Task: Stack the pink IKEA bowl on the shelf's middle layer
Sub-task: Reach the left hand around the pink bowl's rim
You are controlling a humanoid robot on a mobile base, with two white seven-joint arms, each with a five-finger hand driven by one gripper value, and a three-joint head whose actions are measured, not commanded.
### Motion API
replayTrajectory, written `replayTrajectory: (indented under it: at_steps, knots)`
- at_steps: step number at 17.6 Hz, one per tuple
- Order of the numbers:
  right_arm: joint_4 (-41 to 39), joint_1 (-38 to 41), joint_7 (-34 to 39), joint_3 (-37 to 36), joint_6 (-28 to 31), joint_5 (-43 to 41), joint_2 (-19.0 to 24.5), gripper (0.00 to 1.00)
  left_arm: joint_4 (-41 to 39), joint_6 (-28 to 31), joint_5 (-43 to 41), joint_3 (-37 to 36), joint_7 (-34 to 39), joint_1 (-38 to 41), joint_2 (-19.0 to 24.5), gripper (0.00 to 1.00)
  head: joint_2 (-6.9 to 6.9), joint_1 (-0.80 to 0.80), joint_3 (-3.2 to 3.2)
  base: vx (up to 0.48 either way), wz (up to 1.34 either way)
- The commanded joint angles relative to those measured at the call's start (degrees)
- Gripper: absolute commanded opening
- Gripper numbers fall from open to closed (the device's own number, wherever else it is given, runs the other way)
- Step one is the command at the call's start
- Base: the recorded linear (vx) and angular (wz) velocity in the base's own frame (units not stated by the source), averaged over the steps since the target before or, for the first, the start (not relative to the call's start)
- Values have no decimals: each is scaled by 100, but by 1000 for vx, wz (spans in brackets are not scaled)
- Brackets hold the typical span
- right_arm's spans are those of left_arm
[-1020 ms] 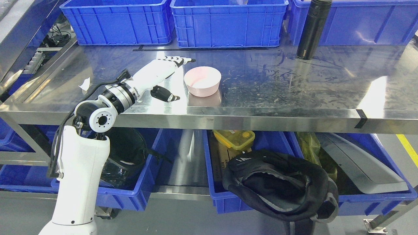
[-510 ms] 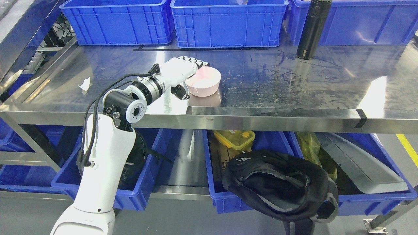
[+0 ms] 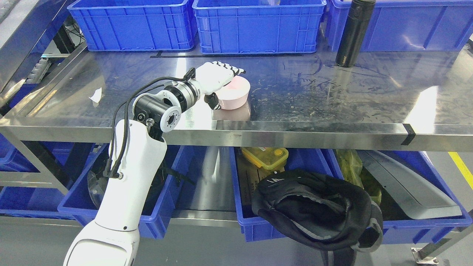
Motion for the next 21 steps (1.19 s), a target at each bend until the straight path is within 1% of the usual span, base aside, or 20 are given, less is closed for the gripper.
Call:
replayTrajectory:
  at_steps: [1, 5, 9, 12, 14, 17, 21]
  knots:
    - [-100, 88, 1, -1, 3, -1, -100, 100, 431, 242, -303, -198, -3, -78, -146, 99, 0, 0, 0, 0, 0]
    - [-100, 88, 1, -1, 3, 8, -100, 100, 668, 331, -321, -216, -3, -96, -198, 96, 0, 0, 0, 0, 0]
    - [-100, 88, 1, -1, 3, -1, -100, 100, 931, 331, -303, -216, -12, -105, -556, 93, 0, 0, 0, 0, 0]
    - [-100, 88, 1, 0, 3, -1, -100, 100, 1019, 348, -312, -216, -12, -227, -556, 87, 0, 0, 0, 0, 0]
    - [-100, 88, 1, -1, 3, 8, -100, 100, 1168, 357, -321, -207, -30, -359, -556, 86, 0, 0, 0, 0, 0]
    - [-100, 88, 1, -1, 3, -1, -100, 100, 1283, 366, -321, -137, -206, -482, -556, 76, 0, 0, 0, 0, 0]
    - [-100, 88, 1, -1, 3, -1, -100, 100, 1292, 603, -321, -119, -241, -658, -556, 68, 0, 0, 0, 0, 0]
